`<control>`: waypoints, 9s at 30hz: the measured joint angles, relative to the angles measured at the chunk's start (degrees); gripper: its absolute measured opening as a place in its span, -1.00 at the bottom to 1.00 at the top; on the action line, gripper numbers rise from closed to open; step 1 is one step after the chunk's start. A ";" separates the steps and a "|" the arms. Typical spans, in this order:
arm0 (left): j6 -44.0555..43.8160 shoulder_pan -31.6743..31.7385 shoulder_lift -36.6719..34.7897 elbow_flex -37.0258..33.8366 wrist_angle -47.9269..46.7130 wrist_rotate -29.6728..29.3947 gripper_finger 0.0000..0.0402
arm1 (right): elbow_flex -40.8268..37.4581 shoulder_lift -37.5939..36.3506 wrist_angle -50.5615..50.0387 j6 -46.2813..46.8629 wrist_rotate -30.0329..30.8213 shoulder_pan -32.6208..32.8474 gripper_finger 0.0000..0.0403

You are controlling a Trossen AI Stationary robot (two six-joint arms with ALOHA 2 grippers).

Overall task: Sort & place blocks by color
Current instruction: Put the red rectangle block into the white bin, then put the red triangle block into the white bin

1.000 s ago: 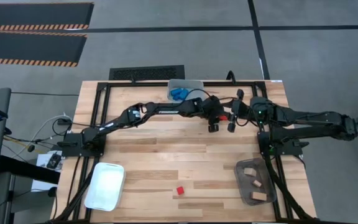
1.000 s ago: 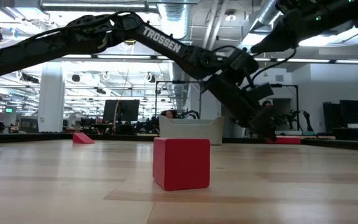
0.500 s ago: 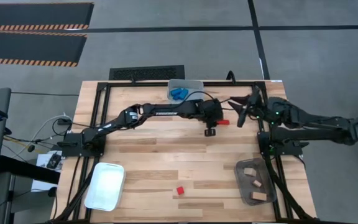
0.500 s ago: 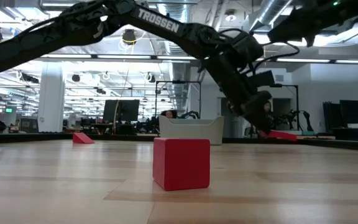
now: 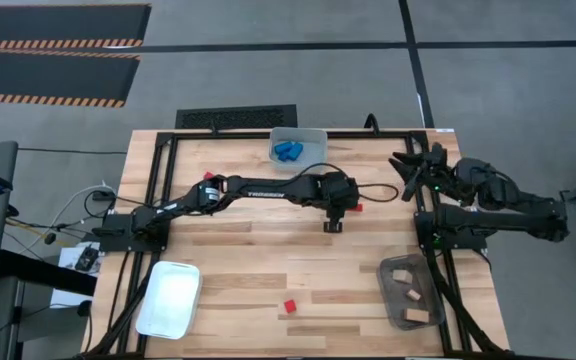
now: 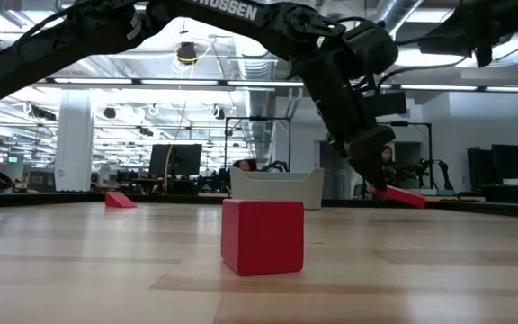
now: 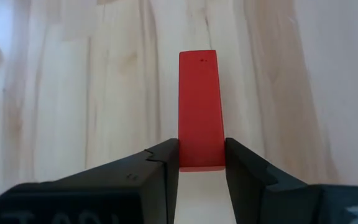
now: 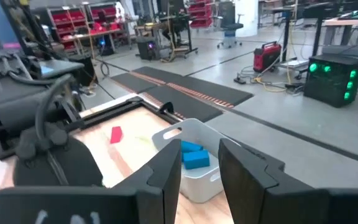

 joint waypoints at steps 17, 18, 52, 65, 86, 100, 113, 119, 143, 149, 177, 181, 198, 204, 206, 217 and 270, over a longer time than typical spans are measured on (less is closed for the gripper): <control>-1.96 -1.28 -6.89 -5.11 -2.15 -0.30 -0.62 | 0.00 -0.41 -0.19 -0.31 -0.97 5.89 -0.33; -2.14 -1.47 -8.06 -7.43 -1.80 -0.32 -0.62 | 0.00 -0.41 -0.34 -0.31 -0.96 6.17 -0.33; -37.69 -34.43 -79.15 -79.80 -5.88 -0.34 -0.59 | -5.01 24.28 37.72 -1.21 -10.46 8.86 -0.33; -67.22 -47.95 -80.39 -79.80 -16.94 21.88 -0.58 | -4.98 33.01 46.34 1.24 -10.43 8.82 -0.33; -82.14 -53.52 -80.32 -93.95 -14.28 25.48 -0.31 | -4.96 36.50 49.98 1.24 -10.41 8.76 -0.33; -78.10 -50.73 -80.35 -90.65 -14.21 21.93 -0.04 | -4.96 36.79 49.87 1.74 -10.41 8.76 -0.33; -67.79 -43.23 -80.35 -88.80 -14.31 18.68 -0.03 | -4.89 38.76 49.59 3.16 -10.43 8.78 -0.33; -63.97 -41.16 -80.35 -88.78 -14.31 16.36 -0.03 | -4.95 39.17 49.58 3.15 -10.43 8.80 -0.33; -55.83 -42.17 -80.37 -79.97 -10.23 -21.54 -0.03 | -0.17 68.55 89.02 -14.33 -22.97 16.03 -0.33; -49.51 -42.93 -80.39 -85.08 0.27 -34.67 -0.03 | 6.83 79.89 86.56 -11.70 -22.79 16.73 -0.33; -44.05 -10.44 -80.37 -109.50 52.30 -38.90 -0.03 | 18.73 83.52 48.30 -2.06 -22.32 13.62 -0.18; -50.49 1.50 -80.37 -109.50 46.04 -27.42 -0.03 | 18.71 83.52 46.13 -1.97 -22.23 13.43 -0.18; -53.66 14.57 -80.37 -102.29 21.52 -29.19 -0.01 | 18.69 83.52 44.34 -0.33 -22.32 12.46 -0.16; -55.98 16.11 -80.37 -102.29 21.49 -29.14 0.21 | 18.69 83.52 44.37 0.83 -22.32 12.46 -0.15; -59.47 17.21 -80.37 -102.29 21.22 -29.15 0.28 | 18.69 83.52 44.37 1.28 -22.35 12.49 -0.15; -82.67 19.12 -70.32 -102.31 21.18 -29.90 0.47 | 18.69 83.52 43.34 2.86 -22.98 12.62 -0.14; -68.88 -7.64 -65.46 -84.18 -4.90 -35.81 -0.39 | 18.64 83.54 33.63 2.48 -6.05 17.83 -0.22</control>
